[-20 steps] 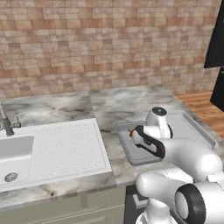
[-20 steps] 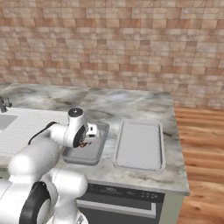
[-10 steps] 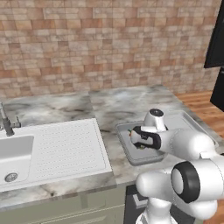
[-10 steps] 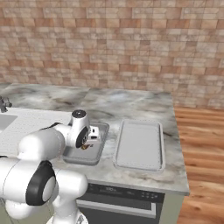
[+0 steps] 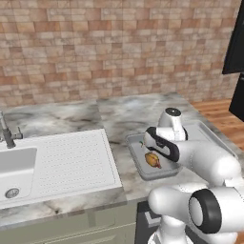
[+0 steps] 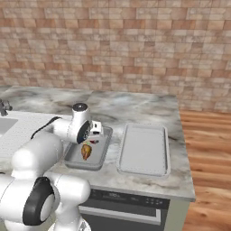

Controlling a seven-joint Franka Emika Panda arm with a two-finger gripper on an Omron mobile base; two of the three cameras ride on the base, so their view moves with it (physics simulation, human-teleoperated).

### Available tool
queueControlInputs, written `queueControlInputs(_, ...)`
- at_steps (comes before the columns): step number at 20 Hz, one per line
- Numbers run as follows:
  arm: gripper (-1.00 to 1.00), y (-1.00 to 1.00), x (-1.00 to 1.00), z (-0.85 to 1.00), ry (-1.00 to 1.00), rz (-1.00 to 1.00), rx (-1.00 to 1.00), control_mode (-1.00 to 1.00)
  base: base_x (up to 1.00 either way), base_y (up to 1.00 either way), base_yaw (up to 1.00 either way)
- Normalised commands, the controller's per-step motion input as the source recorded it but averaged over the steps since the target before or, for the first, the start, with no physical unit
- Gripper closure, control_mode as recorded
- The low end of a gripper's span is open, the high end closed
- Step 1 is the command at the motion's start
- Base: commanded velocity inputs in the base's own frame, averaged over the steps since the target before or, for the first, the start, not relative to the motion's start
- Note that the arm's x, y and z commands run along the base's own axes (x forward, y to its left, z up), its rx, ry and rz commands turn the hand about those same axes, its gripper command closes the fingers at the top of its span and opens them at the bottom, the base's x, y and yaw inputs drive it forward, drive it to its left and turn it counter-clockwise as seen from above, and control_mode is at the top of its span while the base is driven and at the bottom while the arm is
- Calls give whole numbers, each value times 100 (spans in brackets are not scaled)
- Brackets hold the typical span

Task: Place one bell pepper and one chicken drumstick in each tupperware on the nearby counter, to pack two identical lunches.

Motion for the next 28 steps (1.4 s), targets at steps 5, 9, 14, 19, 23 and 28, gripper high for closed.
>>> queueControlInputs(5, -100, -9, -65, 99, 0, 0, 0, -100, 0, 0, 0)
queueControlInputs(9, -100, -20, -100, 83, -1, 0, 0, -100, 0, 0, 0)
queueControlInputs(14, -100, -14, -100, 65, -17, 0, 0, -100, 0, 0, 0)
queueControlInputs(19, -100, 0, -100, 45, -26, 0, -6, -100, 0, 0, 0)
queueControlInputs(23, -100, 0, -75, 22, -13, 0, -6, 100, -25, 0, 0)
queueControlInputs(28, -100, 0, 0, 0, 0, 0, 0, 100, -100, -38, 0)
